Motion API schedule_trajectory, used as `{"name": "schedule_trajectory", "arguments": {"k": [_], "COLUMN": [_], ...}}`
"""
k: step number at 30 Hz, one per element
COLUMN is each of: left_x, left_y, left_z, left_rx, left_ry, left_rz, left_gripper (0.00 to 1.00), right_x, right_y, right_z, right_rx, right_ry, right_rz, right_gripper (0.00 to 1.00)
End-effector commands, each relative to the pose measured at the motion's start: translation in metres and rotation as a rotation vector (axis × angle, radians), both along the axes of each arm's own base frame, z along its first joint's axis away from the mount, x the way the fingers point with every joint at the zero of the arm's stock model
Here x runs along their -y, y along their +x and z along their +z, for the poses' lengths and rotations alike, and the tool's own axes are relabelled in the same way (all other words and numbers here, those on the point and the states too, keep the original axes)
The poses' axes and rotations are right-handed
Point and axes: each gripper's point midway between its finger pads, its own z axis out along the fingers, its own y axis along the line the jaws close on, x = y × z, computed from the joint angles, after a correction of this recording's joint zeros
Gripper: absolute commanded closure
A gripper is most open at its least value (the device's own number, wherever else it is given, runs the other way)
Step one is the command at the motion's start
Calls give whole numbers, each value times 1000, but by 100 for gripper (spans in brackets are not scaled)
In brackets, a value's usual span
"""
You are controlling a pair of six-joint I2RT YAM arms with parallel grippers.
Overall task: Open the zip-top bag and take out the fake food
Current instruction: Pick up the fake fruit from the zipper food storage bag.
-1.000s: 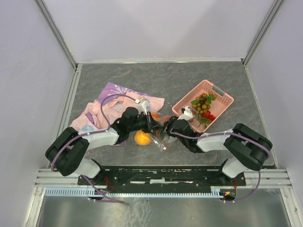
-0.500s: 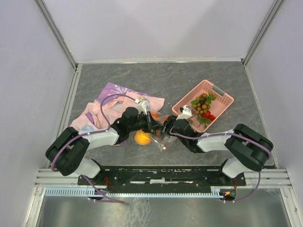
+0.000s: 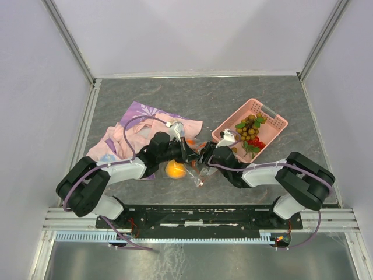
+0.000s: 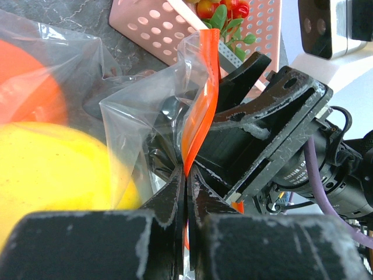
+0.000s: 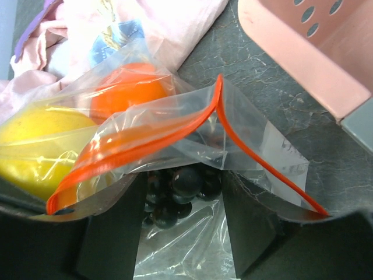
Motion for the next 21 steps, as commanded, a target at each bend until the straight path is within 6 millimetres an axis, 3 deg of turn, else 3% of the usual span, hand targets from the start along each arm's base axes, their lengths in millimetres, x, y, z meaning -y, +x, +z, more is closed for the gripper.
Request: {"name": "schedule_trajectory", "arguments": {"k": [1,9,16,21], "left_x": [0,-1,0,0], "left_y": [-2,-3,-4,-4], "left_z": [3,5,5,4], "left_rx": [-14,-11,-12,-14], "left_ry": [-19,-23,-24,-21], "left_rz": [11,9,2,-1], "left_gripper": [97,97,97,97], "right_x": [-18,-18,-25,-22], "right_y": [12,20,27,30], "right_z": [14,4,0,-2], "right_rx": [17,39,70,76], "right_ry": [41,84,173,154], "right_rz": [-4,-52,-74,-94], "right_gripper": [35,33,45,38]}}
